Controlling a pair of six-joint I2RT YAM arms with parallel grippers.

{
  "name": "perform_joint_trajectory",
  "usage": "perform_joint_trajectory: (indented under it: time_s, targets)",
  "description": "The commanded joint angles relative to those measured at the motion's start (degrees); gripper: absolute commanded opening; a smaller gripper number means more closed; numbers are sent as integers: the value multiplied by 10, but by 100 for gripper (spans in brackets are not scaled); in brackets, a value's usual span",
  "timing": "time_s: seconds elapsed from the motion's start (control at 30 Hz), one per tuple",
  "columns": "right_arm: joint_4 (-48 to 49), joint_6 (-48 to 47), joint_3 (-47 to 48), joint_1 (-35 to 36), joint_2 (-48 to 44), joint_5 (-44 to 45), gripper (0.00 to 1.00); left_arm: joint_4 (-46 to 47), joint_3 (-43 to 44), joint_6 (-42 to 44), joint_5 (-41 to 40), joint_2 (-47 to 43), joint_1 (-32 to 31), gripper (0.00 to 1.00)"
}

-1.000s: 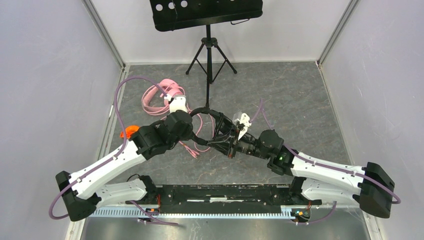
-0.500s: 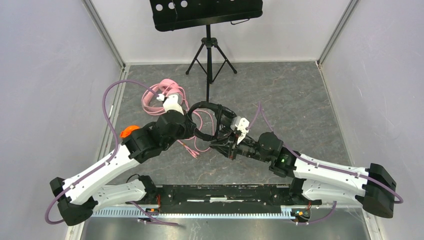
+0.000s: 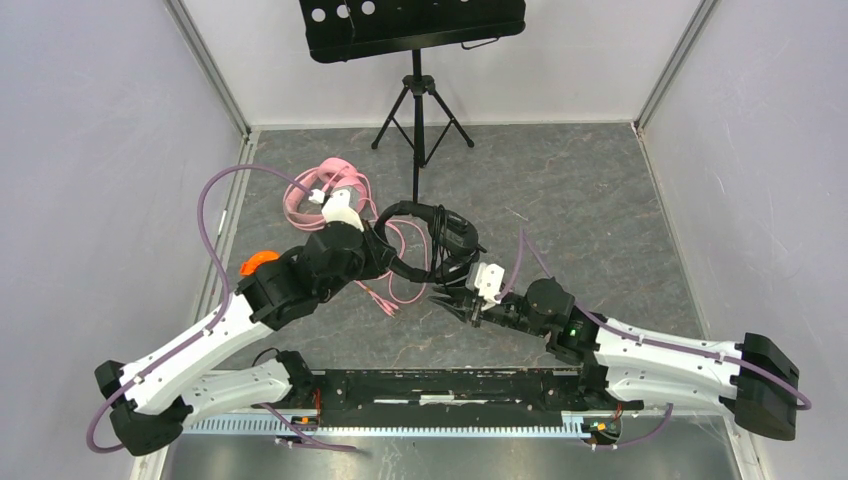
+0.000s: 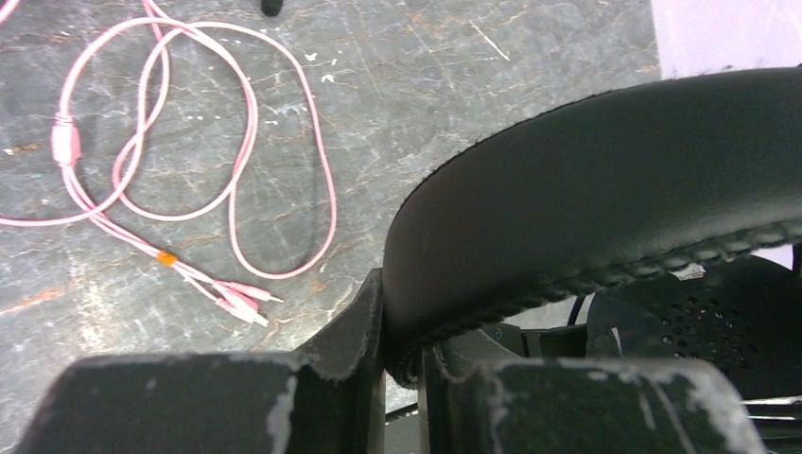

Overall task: Wrap the headphones
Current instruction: Wrap the headphones around the headphones.

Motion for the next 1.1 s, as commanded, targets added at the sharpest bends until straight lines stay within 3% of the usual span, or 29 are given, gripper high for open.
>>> perform_joint_trajectory:
  time_s: [0.0, 0.23, 0.5, 1.07]
  targets:
    - [74, -50, -32, 2, -8, 22, 26, 78, 5, -50, 31, -18, 2, 2]
    - [135, -61, -68, 4, 5, 22, 25, 119, -7, -84, 77, -31, 2, 2]
    - [295, -67, -154, 7, 12, 40, 18, 176, -33, -115, 100, -51, 2, 2]
    - [432, -95, -173, 8, 95, 87, 33, 193, -39, -126, 117, -58, 2, 2]
